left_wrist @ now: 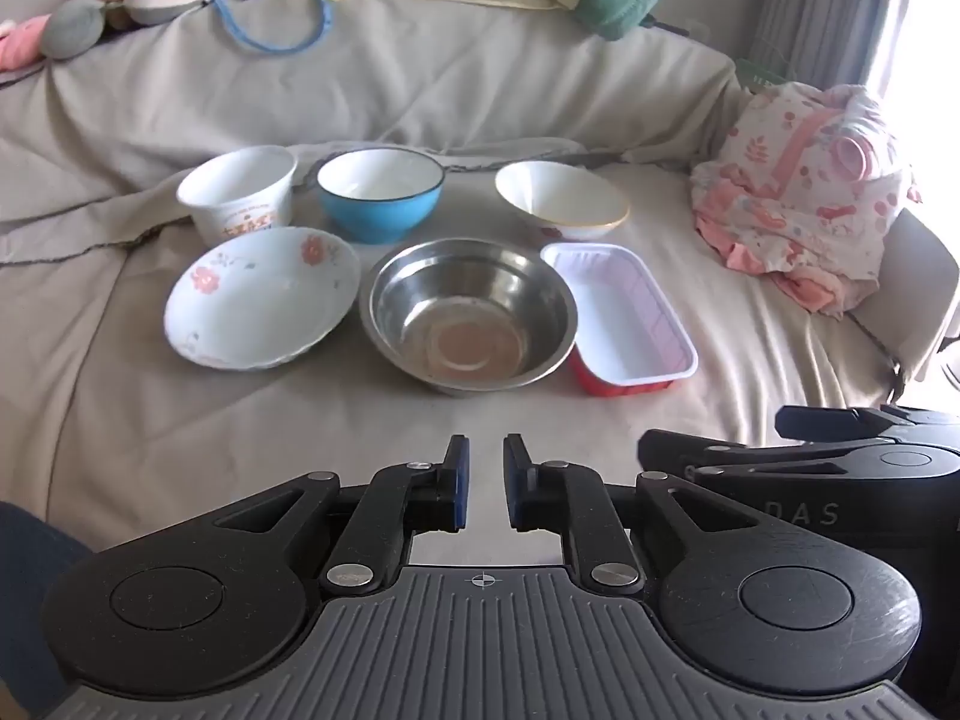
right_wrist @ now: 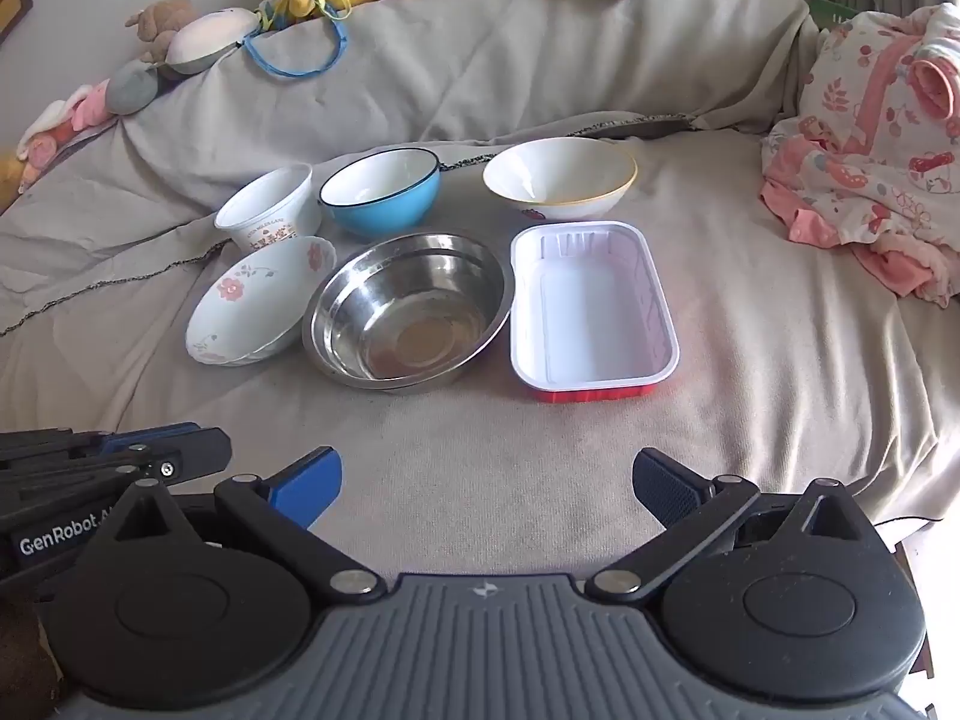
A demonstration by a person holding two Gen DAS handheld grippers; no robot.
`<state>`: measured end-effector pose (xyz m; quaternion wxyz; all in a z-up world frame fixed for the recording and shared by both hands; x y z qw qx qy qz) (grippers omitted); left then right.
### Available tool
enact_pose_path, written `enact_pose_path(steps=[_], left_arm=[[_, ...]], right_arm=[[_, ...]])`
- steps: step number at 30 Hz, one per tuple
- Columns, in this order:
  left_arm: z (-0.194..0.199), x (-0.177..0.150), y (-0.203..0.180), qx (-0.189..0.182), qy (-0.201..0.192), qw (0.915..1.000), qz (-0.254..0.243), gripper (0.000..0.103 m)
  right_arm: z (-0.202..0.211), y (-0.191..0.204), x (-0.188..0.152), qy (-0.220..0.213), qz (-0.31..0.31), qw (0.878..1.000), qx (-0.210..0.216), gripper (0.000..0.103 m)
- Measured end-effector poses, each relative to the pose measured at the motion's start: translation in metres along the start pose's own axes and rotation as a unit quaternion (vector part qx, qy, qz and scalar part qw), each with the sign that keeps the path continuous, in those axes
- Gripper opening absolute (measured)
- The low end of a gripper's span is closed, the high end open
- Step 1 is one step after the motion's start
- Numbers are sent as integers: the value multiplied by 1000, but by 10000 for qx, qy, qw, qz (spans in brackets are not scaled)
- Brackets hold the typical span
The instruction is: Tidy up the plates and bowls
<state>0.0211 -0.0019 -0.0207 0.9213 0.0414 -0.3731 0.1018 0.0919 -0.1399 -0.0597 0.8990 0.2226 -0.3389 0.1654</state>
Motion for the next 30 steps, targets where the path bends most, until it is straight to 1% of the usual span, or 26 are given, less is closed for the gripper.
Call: enact_pose_path(steps=[2, 3, 7, 8, 9, 14, 15, 30], left_arm=[[1, 0, 1, 8, -40, 10000, -68, 16], [3, -4, 0, 84, -29, 10000, 28, 16], [6, -7, 3, 116, -53, 9999, -16, 16], [2, -1, -2, 157, 12, 9999, -35, 16], [2, -1, -2, 155, 10, 9999, -37, 16], [1, 0, 0, 151, 28, 9999, -20, 16], [1, 0, 1, 152, 29, 9999, -20, 16], [4, -7, -2, 163, 12, 9999, -26, 16]], right_arm=[[-1, 4, -1, 47, 38, 10000, 0, 103], [1, 2, 4, 66, -9, 10000, 61, 103], [3, 2, 10, 56, -45, 10000, 54, 103], [3, 2, 11, 70, -46, 9999, 56, 103], [4, 1, 4, 16, -52, 9999, 99, 103], [7, -4, 4, 24, -65, 9999, 95, 103], [3, 1, 0, 23, -43, 10000, 61, 103], [1, 2, -3, 70, -79, 9999, 89, 103]])
Point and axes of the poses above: each gripper's, at about its wrist camera, not at the fingertips, and z roughly against the way its jaws point, y to its left, x to its top, the point moved 3 cm from there along -z, roughly the way its jaws point, and after that the axes turned 9 degrees about x, right-handed, at the moved point
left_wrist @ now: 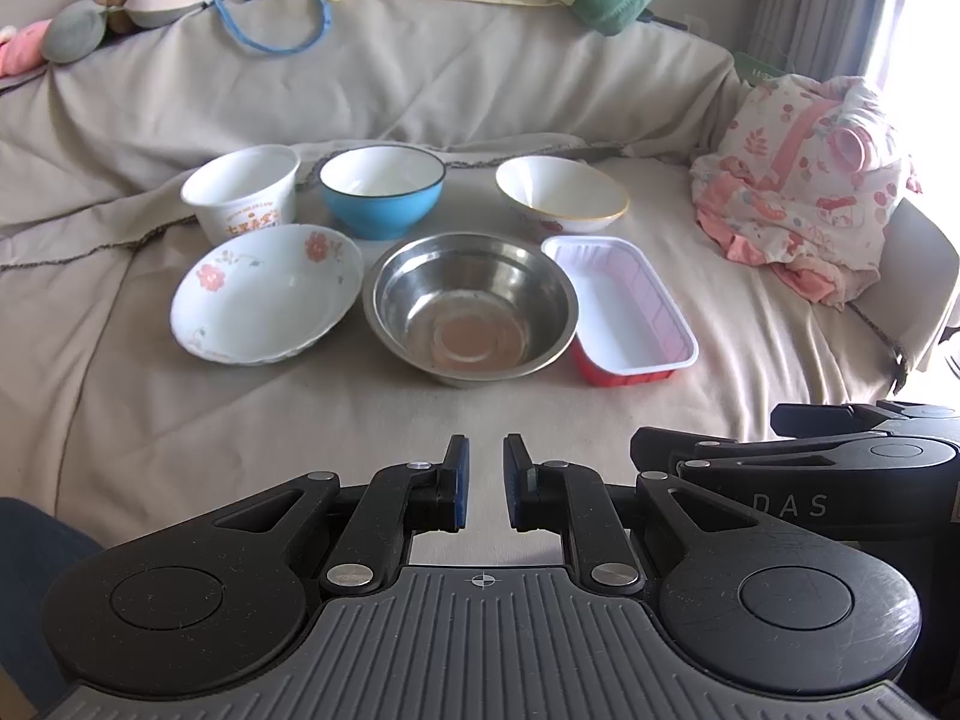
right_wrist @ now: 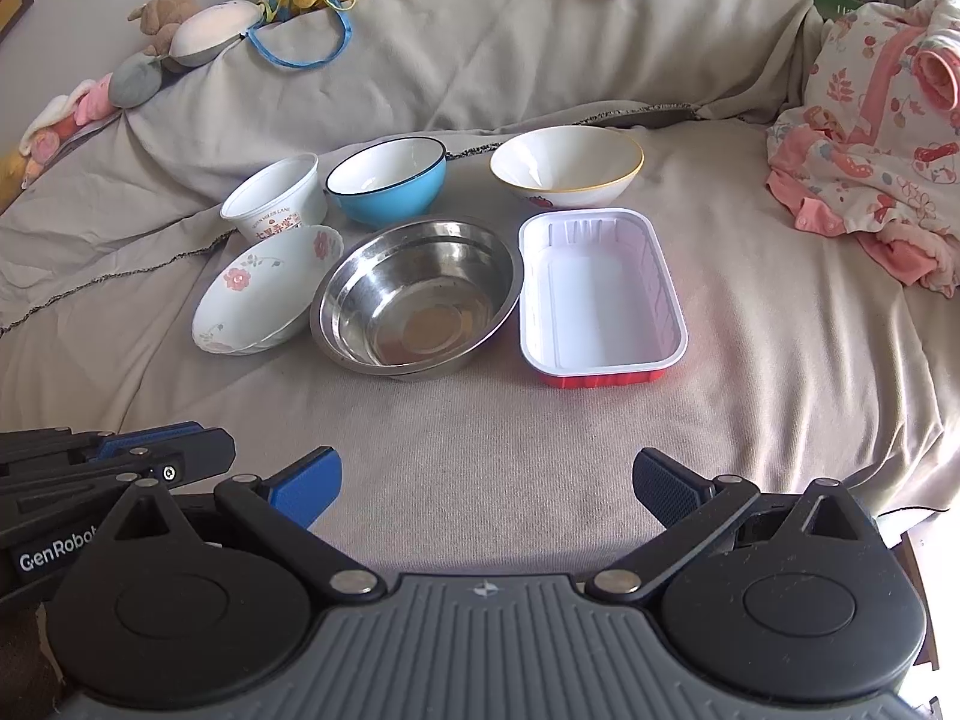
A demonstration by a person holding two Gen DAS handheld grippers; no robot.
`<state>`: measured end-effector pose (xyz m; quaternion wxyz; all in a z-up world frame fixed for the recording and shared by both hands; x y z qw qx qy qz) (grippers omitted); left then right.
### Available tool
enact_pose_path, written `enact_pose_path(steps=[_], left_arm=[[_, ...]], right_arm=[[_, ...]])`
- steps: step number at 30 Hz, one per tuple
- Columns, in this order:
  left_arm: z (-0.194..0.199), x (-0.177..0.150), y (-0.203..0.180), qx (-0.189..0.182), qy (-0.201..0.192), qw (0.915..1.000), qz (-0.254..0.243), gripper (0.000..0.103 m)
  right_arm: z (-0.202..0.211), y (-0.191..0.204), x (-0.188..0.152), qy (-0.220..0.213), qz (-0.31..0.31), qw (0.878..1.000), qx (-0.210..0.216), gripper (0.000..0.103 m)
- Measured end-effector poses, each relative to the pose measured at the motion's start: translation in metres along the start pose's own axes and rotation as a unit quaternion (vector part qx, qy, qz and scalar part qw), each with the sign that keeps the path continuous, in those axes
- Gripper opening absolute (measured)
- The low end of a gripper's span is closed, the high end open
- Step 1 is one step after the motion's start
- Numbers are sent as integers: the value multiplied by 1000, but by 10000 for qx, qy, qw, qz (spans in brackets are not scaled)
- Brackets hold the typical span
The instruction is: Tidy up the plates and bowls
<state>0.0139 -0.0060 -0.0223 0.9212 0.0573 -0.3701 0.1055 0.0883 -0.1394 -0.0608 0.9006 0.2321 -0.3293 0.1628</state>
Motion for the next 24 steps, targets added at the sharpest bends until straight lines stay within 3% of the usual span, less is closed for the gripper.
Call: enact_pose_path(steps=[24], left_arm=[[-2, -2, 0, 4, 56, 10000, -10, 16]], right_arm=[[0, 1, 0, 0, -3, 10000, -6, 103]])
Point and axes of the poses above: each gripper's, at about its wrist camera, not at the fingertips, and z roughly against the way its jaws point, y to its left, x to its top, the point moved 3 cm from there along -z, roughly the way its jaws point, and after that the axes turned 9 degrees about x, right-handed, at the moved point
